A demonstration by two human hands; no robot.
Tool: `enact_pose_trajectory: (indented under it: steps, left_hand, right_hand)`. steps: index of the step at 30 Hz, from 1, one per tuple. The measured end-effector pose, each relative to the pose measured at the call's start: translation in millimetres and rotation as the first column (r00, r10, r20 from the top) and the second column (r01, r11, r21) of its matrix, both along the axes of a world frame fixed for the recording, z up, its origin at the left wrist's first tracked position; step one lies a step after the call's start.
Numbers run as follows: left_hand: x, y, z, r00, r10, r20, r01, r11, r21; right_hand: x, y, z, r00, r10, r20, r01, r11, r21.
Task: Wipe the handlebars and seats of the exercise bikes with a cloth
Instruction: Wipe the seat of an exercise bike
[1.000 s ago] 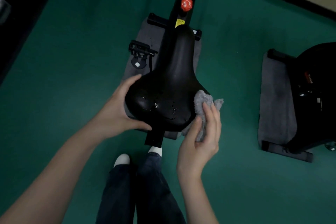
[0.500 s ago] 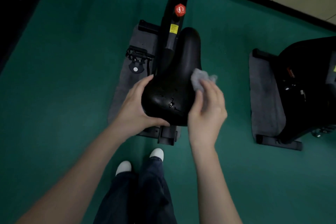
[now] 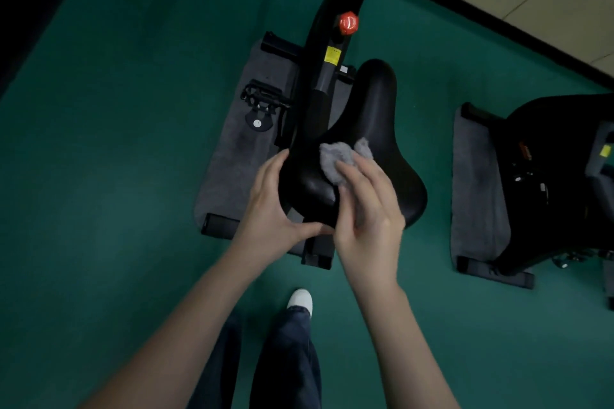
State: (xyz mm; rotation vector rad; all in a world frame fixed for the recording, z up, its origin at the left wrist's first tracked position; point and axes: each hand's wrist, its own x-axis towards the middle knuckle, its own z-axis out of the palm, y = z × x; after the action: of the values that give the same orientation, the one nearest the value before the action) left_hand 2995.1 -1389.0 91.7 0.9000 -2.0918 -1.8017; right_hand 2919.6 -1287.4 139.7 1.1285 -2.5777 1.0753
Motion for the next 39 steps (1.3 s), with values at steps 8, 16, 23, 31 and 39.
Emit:
enact_pose_trajectory:
  steps: [8, 16, 23, 31, 39]
  left_hand:
    - [7, 24, -2, 0.985, 0.158, 0.072, -0.167, 0.975, 0.147]
    - [5, 67, -3, 0.903, 0.43, 0.006, -0.394, 0.822, 0.412]
    - [-17, 106, -1, 0.731, 0.675, -0.104, -0.496, 0.629, 0.598]
    - [-33, 129, -2, 0.532, 0.833, -0.153, -0.531, 0.469, 0.706]
    - [-38, 132, -6, 0.512, 0.839, -0.184, -0.497, 0.464, 0.733]
  right_hand:
    - [-27, 25, 11, 0.857, 0.514, 0.023, -0.509, 0.841, 0.185]
    - [-57, -26, 30, 0.763, 0.623, 0.173, -0.645, 0.714, 0.272]
    - [-76, -55, 42, 0.41, 0.836, 0.364, -0.892, 0.285, 0.351]
    - [-88, -22, 48, 0.1, 0.93, 0.354, -0.924, -0.046, 0.38]
    - [-63, -98, 46, 0.303, 0.875, 0.377, -0.799, 0.018, 0.6]
